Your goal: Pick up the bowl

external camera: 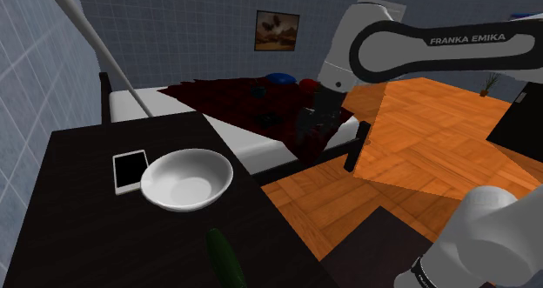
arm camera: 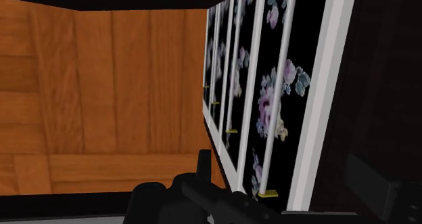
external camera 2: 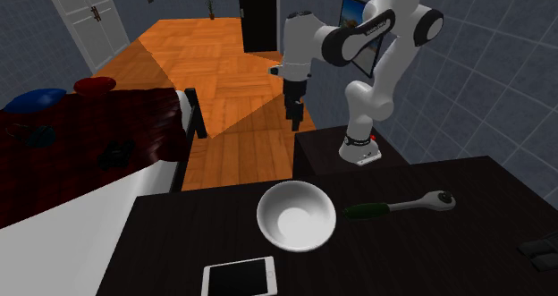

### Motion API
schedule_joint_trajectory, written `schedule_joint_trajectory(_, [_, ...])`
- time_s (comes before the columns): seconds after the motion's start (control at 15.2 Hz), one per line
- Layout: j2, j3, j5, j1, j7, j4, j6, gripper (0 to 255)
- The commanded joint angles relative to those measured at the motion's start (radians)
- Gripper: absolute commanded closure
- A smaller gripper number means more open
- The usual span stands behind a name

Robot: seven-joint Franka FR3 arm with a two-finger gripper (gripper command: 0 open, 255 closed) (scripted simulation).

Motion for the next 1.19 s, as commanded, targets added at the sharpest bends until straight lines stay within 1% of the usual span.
schedule_joint_trajectory(0.0, [0.047,0.010,0.042,0.020,0.001,0.014,0.048,0])
schedule_joint_trajectory(0.53, [0.234,0.054,0.202,0.099,-0.017,0.104,0.214,0])
schedule_joint_trajectory(1.12, [0.450,0.106,0.360,0.173,-0.057,0.277,0.347,0])
